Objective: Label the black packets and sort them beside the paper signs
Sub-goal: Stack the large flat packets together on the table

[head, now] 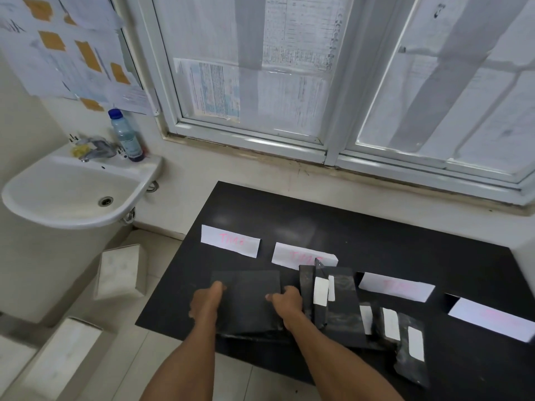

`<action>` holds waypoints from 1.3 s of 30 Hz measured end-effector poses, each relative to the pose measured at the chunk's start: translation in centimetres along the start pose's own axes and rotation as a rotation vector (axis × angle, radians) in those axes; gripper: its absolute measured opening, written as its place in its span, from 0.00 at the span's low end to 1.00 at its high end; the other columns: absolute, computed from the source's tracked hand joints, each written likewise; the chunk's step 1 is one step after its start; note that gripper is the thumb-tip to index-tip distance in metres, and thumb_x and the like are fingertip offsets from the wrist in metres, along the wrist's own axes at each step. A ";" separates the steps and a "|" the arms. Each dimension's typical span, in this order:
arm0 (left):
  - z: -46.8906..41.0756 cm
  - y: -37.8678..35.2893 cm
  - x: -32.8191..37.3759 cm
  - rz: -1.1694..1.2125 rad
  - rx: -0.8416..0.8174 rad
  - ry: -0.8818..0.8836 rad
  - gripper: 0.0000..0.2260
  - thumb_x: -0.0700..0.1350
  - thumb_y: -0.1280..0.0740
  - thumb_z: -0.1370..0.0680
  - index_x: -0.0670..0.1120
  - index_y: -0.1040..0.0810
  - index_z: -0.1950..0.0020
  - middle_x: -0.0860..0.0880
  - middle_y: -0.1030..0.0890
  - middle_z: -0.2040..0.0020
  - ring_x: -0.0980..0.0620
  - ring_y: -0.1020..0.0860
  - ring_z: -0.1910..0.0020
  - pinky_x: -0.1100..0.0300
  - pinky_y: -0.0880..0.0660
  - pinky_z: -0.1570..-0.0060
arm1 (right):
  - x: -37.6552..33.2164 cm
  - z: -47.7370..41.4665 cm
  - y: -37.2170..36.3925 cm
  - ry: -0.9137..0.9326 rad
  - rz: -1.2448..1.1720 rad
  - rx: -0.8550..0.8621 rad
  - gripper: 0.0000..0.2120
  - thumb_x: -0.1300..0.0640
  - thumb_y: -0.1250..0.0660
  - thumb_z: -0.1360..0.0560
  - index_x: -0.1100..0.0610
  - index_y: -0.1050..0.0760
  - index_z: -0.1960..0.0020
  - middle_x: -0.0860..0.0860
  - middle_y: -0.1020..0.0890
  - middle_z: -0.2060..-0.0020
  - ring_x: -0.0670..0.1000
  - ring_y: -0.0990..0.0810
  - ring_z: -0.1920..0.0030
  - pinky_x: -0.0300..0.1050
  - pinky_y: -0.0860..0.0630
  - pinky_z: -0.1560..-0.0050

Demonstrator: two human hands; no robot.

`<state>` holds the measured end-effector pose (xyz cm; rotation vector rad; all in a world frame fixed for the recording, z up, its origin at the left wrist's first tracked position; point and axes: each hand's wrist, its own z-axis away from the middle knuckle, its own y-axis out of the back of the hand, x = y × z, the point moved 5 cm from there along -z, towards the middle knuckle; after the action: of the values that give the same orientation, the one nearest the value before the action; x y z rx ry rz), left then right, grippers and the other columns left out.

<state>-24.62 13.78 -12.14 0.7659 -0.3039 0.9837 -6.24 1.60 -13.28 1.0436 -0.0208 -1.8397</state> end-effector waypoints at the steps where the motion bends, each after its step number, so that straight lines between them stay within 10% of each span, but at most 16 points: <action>1: 0.3 0.3 0.6 0.017 0.026 -0.034 0.17 0.51 0.33 0.29 0.39 0.23 0.50 0.39 0.21 0.47 0.39 0.24 0.47 0.45 0.28 0.39 | -0.7 0.0 0.2 0.020 -0.020 0.021 0.17 0.56 0.27 0.30 0.63 0.22 0.43 0.58 0.17 0.47 0.57 0.19 0.49 0.48 0.21 0.47; 19: 14.7 -13.4 13.1 0.278 -0.529 -0.306 0.07 0.40 0.25 0.31 0.43 0.21 0.59 0.45 0.19 0.60 0.48 0.20 0.62 0.57 0.22 0.64 | -1.6 2.1 24.2 0.153 -0.853 0.262 0.08 0.57 0.34 0.22 0.61 0.24 0.47 0.59 0.20 0.51 0.58 0.21 0.51 0.57 0.21 0.44; 23: 21.1 -22.5 11.7 0.259 -0.864 -0.266 0.09 0.36 0.29 0.28 0.45 0.21 0.49 0.45 0.17 0.53 0.47 0.19 0.54 0.53 0.20 0.54 | 3.6 3.4 32.8 0.116 -0.898 0.396 0.14 0.55 0.33 0.22 0.65 0.24 0.43 0.59 0.20 0.49 0.57 0.21 0.53 0.50 0.20 0.53; 28: 28.2 -31.9 9.1 0.141 -1.001 -0.210 0.08 0.35 0.32 0.25 0.47 0.23 0.49 0.46 0.18 0.54 0.50 0.20 0.56 0.61 0.20 0.68 | 11.5 4.2 41.9 0.010 -0.941 0.496 0.12 0.53 0.32 0.23 0.63 0.23 0.50 0.57 0.20 0.52 0.55 0.21 0.55 0.46 0.22 0.61; 33: 33.1 -39.8 6.4 0.123 -1.049 -0.166 0.08 0.35 0.32 0.25 0.45 0.23 0.48 0.45 0.18 0.53 0.49 0.20 0.55 0.57 0.21 0.59 | 19.3 3.9 48.7 -0.118 -0.976 0.594 0.17 0.51 0.34 0.23 0.65 0.23 0.45 0.59 0.20 0.45 0.59 0.21 0.44 0.57 0.24 0.40; 39: 35.9 -46.9 5.0 0.083 -1.035 -0.138 0.10 0.37 0.30 0.26 0.43 0.22 0.46 0.45 0.17 0.51 0.48 0.19 0.53 0.58 0.22 0.63 | 27.8 3.0 55.3 -0.213 -0.708 0.668 0.12 0.63 0.40 0.23 0.68 0.22 0.46 0.64 0.18 0.49 0.64 0.19 0.47 0.57 0.21 0.45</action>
<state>20.94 -23.49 -4.78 -0.1305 -0.8798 0.7089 28.36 -49.16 -5.23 1.4138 -0.4745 -2.6836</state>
